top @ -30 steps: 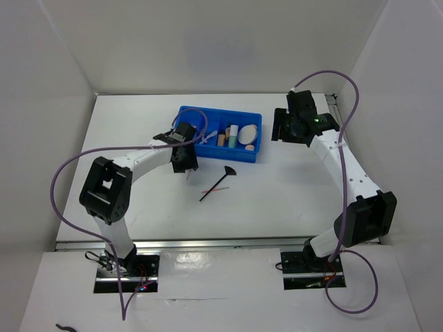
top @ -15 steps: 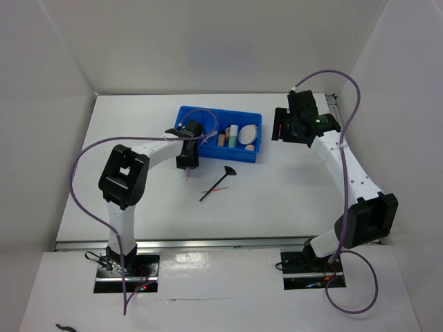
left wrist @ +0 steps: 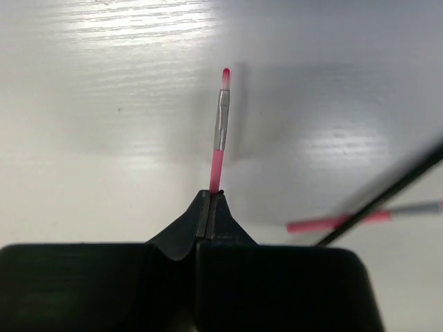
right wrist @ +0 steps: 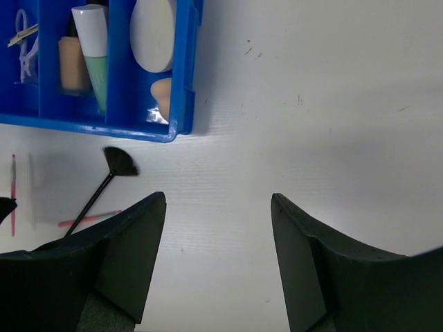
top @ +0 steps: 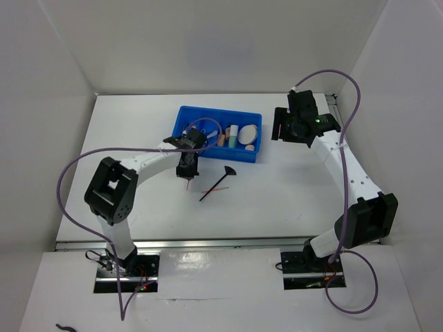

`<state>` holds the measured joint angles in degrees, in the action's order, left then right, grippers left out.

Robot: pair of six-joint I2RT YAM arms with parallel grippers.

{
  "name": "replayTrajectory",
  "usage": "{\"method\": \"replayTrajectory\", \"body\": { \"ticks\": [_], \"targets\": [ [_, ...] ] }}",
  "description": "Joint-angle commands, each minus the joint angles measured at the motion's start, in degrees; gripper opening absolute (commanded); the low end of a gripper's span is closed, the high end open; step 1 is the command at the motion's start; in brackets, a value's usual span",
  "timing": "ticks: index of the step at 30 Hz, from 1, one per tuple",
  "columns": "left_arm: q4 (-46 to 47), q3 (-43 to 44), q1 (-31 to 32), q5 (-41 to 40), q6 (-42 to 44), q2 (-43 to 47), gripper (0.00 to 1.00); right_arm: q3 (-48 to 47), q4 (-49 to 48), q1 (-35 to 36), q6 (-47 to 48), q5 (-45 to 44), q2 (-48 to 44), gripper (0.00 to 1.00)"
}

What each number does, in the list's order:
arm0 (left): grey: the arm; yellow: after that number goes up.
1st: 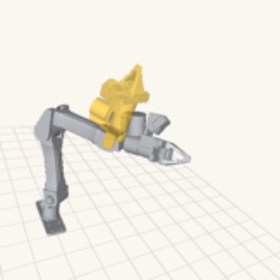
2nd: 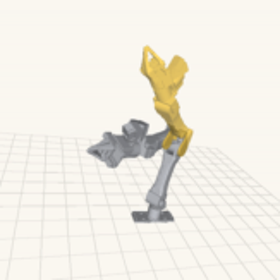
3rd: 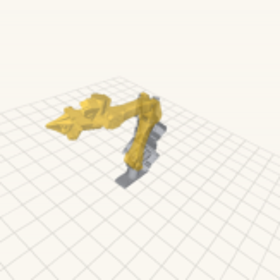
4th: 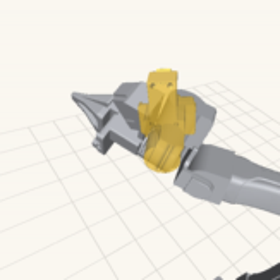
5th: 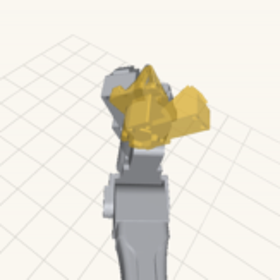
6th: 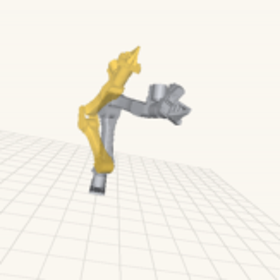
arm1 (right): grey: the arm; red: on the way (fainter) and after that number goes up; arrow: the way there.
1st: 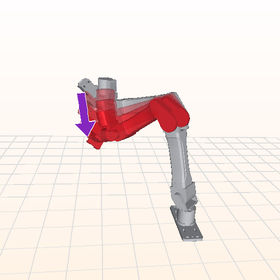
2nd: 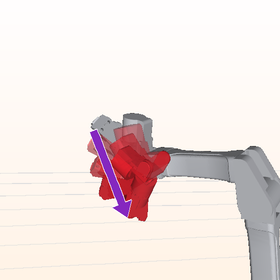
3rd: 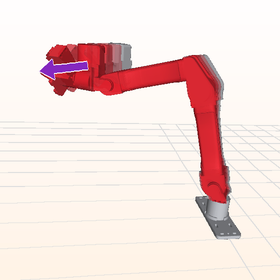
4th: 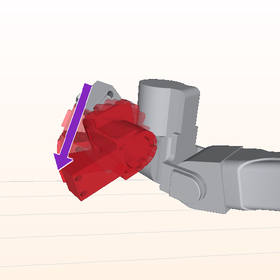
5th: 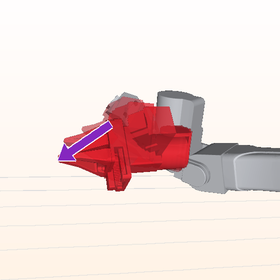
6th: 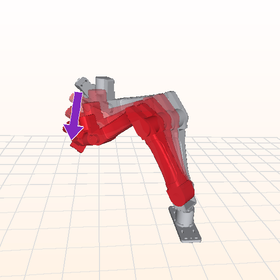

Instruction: Organize the makeup

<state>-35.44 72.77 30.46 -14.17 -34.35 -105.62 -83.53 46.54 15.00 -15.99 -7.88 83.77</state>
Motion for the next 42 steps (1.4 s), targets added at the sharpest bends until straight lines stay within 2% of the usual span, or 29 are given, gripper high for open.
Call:
{"method": "replayTrajectory", "body": {
  "ticks": [1, 5, 7, 9, 10, 13, 20, 24, 26, 27, 28, 30, 31, 34, 38, 41, 42],
  "targets": [
    [-2.6, 4.6, -0.2, 0.1, 3.3, 7.1, 0.00, -0.8, -2.3, 0.4, 0.1, 0.0, -0.7, 0.70],
    [-3.7, 14.3, -3.3, -0.4, 6.4, 5.7, 0.00, -0.8, -2.3, 0.4, 0.1, 0.0, -0.7, 0.70],
    [-4.2, 20.5, -5.1, -3.3, 6.4, 3.2, 0.00, -0.8, -2.3, 0.4, 0.1, -0.6, -0.7, 0.70],
    [-4.8, 26.0, -6.0, -4.5, 7.7, -3.0, 0.00, -0.8, -2.3, 0.4, 0.1, -0.6, -0.7, 0.70],
    [-5.7, 32.4, -7.0, -5.1, 7.7, -5.4, 0.00, -0.8, -1.7, 0.4, 0.1, -0.6, -0.7, 0.70],
    [-9.4, 43.9, -8.7, -5.1, 7.7, -14.9, 0.00, -1.3, -1.7, 0.4, 0.1, -0.6, -0.7, 0.70],
    [-5.4, 51.4, -10.3, -3.1, 8.5, -24.9, 0.00, -1.3, -1.2, -0.2, 0.1, 0.1, -0.1, 0.70],
    [-3.2, 52.0, -11.6, -0.8, 9.0, -26.4, 0.00, -1.3, -1.2, -0.2, 0.1, 0.1, -0.1, 0.70],
    [-3.2, 52.0, -11.6, -0.8, 9.6, -27.3, 0.06, -1.3, -1.2, -0.2, 0.1, 0.1, 1.0, 0.70],
    [-3.2, 52.0, -11.6, -0.8, 10.2, -28.0, 0.11, -1.3, -1.2, -0.2, 0.1, 0.1, 1.0, 0.70],
    [-3.2, 52.0, -11.6, -1.3, 10.2, -28.1, 0.26, -1.3, -1.2, -0.2, 0.1, 0.1, 1.6, 0.70],
    [-3.9, 52.0, -11.6, -1.3, 10.2, -28.1, 0.37, -2.4, -1.2, -0.2, 0.1, 0.8, 2.1, 0.70],
    [-3.9, 52.0, -11.6, -0.8, 10.2, -28.1, 0.50, -2.4, -1.2, -0.2, 0.1, 0.8, 2.1, 0.70],
    [-2.3, 49.1, -12.1, 0.7, 11.2, -24.6, 0.69, -3.0, -0.7, -0.2, 0.1, 0.8, 2.1, 0.70],
    [-3.7, 47.7, -11.6, 1.8, 11.2, -18.9, 0.69, -3.5, -0.1, -0.2, 0.1, 0.8, 1.6, 0.70],
    [-1.1, 39.6, -8.0, 3.6, 11.9, -11.6, 0.62, -3.0, -0.1, -0.2, -0.4, 0.8, 0.5, 0.70],
    [1.0, 31.7, -6.7, 5.1, 13.2, -5.4, 0.57, -3.0, -0.1, -0.2, -0.4, 0.8, -0.1, 0.70]
  ]
}}
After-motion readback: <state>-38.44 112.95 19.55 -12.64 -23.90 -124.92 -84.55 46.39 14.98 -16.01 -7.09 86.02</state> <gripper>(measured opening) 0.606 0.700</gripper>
